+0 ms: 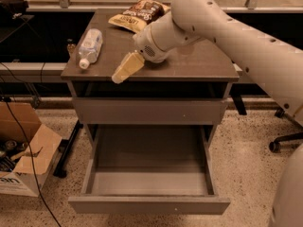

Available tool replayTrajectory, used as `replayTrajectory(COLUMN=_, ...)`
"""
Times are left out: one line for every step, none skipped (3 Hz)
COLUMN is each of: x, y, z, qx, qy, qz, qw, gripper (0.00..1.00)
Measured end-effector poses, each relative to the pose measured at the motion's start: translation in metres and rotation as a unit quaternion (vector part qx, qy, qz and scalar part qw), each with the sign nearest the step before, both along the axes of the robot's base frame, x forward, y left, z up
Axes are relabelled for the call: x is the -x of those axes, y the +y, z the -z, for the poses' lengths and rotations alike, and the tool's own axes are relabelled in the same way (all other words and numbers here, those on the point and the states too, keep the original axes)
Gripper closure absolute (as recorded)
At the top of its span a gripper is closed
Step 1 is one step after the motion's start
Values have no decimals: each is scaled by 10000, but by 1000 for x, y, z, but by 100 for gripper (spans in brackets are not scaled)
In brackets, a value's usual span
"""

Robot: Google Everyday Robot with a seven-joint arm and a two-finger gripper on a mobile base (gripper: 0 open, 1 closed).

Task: Place blue plastic bottle into middle drawer

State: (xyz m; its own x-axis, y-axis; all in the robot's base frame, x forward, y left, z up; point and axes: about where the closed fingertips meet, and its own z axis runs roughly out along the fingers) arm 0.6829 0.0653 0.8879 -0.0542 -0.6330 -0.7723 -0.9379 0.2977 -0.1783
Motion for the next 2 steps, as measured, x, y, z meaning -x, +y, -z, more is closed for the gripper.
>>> replayTrajectory(x=-18, y=26, z=4, qx=-374, qy=-41, qz=-61, qw=9993, gripper=0)
replayTrajectory(x=-35, y=52, z=8, qx=-630, qy=-46, qz=-215, qw=9978, gripper=0)
